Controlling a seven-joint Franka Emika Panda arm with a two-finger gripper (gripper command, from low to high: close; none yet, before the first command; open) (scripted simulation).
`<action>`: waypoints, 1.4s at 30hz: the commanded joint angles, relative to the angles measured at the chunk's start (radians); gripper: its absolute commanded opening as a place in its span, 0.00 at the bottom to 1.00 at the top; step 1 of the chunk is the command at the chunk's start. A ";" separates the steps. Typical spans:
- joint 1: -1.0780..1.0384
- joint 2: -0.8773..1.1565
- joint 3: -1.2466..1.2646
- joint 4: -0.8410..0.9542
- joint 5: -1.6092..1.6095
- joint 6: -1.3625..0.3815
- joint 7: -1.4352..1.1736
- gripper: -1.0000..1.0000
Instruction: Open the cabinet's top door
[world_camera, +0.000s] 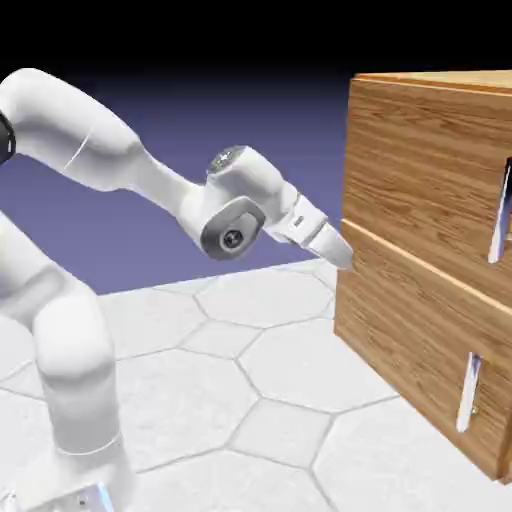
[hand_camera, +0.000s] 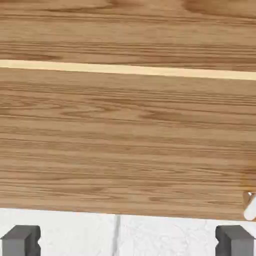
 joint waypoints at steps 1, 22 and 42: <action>0.019 -0.007 -0.020 0.013 -0.044 0.000 -0.018 0.50; 0.412 -0.154 -0.450 0.278 -0.957 0.000 -0.396 0.50; 0.786 -0.294 -0.859 0.530 -1.827 0.001 -0.756 0.50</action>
